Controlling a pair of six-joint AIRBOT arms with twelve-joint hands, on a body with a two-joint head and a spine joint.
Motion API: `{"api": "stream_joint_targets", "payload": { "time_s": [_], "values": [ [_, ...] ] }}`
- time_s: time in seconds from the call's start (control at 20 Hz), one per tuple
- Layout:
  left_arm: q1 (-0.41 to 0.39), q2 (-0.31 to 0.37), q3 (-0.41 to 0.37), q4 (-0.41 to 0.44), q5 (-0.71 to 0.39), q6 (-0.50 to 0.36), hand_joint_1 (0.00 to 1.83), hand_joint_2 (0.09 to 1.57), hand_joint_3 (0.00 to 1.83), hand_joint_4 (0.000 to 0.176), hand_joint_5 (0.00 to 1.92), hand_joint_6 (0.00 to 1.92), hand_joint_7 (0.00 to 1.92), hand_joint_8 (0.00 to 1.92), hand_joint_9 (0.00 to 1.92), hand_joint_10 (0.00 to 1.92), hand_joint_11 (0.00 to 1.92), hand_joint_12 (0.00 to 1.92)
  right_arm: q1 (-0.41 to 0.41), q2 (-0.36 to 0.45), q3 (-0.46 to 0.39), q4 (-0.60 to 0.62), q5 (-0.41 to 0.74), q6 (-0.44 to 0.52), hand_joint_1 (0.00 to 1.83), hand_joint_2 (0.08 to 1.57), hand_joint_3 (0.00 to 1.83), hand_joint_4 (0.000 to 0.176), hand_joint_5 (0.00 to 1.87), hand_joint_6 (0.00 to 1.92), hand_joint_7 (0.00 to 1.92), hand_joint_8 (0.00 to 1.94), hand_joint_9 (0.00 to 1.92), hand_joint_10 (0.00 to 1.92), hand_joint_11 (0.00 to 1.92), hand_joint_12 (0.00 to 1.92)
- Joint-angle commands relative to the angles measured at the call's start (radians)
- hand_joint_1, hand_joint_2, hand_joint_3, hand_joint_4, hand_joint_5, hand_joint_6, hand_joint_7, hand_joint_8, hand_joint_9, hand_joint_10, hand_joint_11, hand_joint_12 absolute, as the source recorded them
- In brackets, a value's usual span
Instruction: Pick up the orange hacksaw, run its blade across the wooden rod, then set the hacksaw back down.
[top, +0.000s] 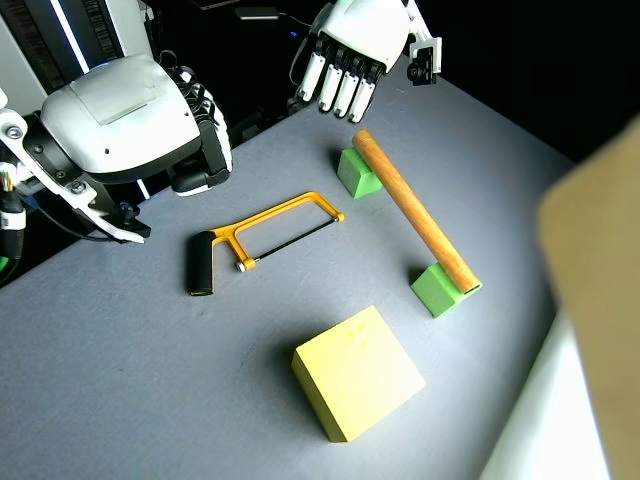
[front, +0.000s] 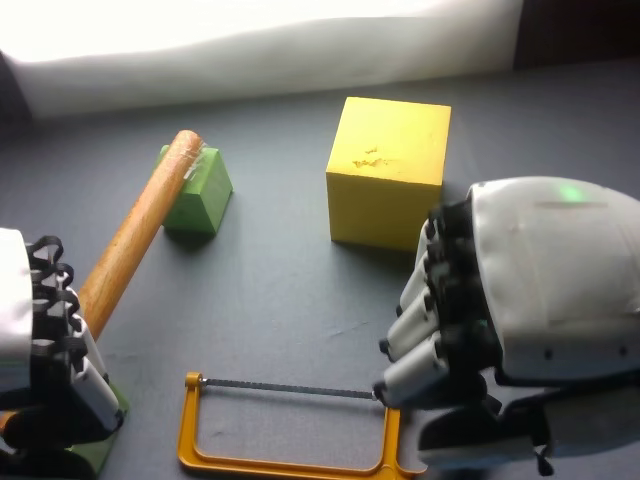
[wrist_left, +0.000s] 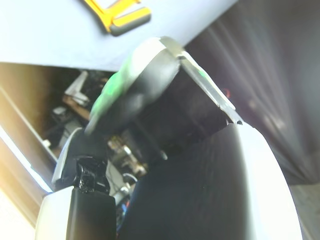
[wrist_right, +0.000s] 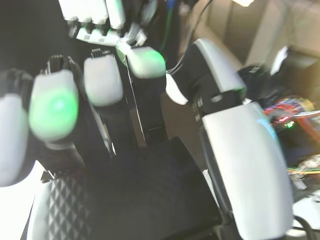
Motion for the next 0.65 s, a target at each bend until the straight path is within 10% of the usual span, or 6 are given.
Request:
{"api": "stream_joint_targets", "payload": {
  "time_s": [0.0,0.15,0.6],
  "values": [
    [-0.004,-0.001,0.001,-0.06,-0.088,-0.001,0.39,1.4,0.0,0.047,1.13,1.92,1.38,1.92,1.46,1.92,1.55,1.92,0.02,-0.004,0.017,0.007,0.112,0.038,0.35,1.5,0.01,0.0,1.13,1.92,1.33,1.94,1.46,1.92,1.62,1.92],
    [0.0,-0.009,0.005,-0.06,-0.088,-0.001,0.46,1.36,0.0,0.049,1.08,1.92,1.33,1.92,1.42,1.92,1.52,1.92,0.082,-0.027,0.088,-0.187,0.133,0.149,0.35,1.5,0.0,0.0,1.14,1.92,1.31,1.94,1.45,1.92,1.61,1.92],
    [-0.002,-0.027,0.043,-0.062,-0.096,0.0,0.45,1.4,0.01,0.049,1.13,1.92,1.33,1.92,1.4,1.92,1.5,1.92,0.124,-0.04,0.099,-0.204,0.06,0.245,0.43,1.46,0.0,0.0,1.13,1.92,1.3,1.94,1.43,1.92,1.58,1.92]
  ]
}}
